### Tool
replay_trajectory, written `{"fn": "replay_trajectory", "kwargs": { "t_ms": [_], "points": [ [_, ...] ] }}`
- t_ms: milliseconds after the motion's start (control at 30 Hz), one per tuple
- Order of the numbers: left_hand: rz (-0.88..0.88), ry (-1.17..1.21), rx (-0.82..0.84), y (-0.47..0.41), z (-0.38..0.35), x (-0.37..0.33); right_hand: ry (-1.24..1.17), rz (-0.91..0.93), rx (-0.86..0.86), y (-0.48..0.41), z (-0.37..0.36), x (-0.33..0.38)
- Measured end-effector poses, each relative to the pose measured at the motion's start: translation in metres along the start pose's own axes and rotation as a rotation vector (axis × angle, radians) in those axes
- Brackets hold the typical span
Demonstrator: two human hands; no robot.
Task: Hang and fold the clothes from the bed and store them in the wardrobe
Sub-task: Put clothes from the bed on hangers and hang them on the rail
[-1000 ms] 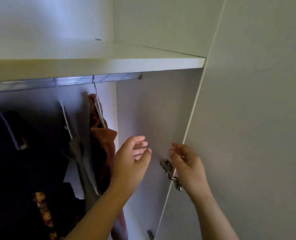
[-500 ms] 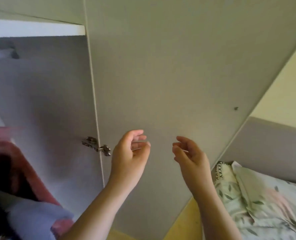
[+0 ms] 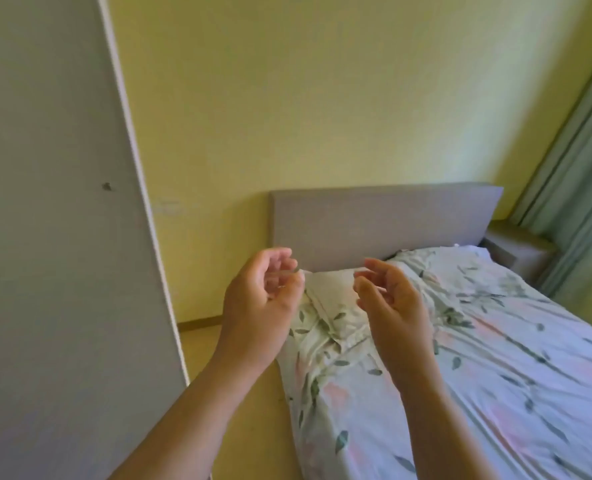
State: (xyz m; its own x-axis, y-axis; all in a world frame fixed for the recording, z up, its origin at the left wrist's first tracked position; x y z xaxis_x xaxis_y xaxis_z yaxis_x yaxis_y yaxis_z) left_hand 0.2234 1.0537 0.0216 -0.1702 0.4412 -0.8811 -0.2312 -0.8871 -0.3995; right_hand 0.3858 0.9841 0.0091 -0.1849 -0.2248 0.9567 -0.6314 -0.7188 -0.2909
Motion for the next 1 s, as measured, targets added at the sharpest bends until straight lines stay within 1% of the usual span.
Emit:
{"fn": "replay_trajectory", "kwargs": {
  "t_ms": [167, 233, 400, 500, 600, 733, 900, 1000],
  "points": [
    [-0.048, 0.048, 0.221, 0.006, -0.095, -0.022, 0.064, -0.022, -0.218, 0.005, 0.099, -0.010],
    [-0.065, 0.072, 0.297, 0.009, -0.122, -0.028, 0.089, -0.031, -0.289, 0.011, 0.126, -0.010],
    [-0.121, 0.151, 0.583, 0.028, -0.209, -0.050, 0.195, -0.065, -0.580, 0.041, 0.208, -0.010],
    [-0.155, 0.203, 0.788, 0.047, -0.252, -0.061, 0.284, -0.097, -0.763, 0.074, 0.243, -0.008],
    [-0.192, 0.260, 0.991, 0.069, -0.287, -0.075, 0.322, -0.130, -0.956, 0.112, 0.266, -0.004],
    [-0.235, 0.340, 1.203, 0.109, -0.316, -0.094, 0.333, -0.161, -1.199, 0.164, 0.275, 0.004],
    [-0.294, 0.441, 1.455, 0.185, -0.326, -0.125, 0.406, -0.187, -1.461, 0.246, 0.276, 0.024],
    [-0.354, 0.498, 1.553, 0.236, -0.323, -0.149, 0.443, -0.182, -1.592, 0.298, 0.281, 0.041]
  ]
}}
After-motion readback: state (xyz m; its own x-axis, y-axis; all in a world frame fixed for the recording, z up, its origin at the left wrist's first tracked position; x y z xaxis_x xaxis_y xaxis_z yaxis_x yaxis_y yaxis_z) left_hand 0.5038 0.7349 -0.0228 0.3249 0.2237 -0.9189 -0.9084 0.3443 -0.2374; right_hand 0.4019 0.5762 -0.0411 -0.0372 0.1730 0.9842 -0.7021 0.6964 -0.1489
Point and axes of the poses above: each hand's wrist, its own y-axis away from the middle knuckle, its own z-axis out of the back of the hand, x = y × z, the point moved 3 cm from there along -y, towards the middle knuckle, and after that the axes turned 8 degrees about -y, right-handed, at the moved point
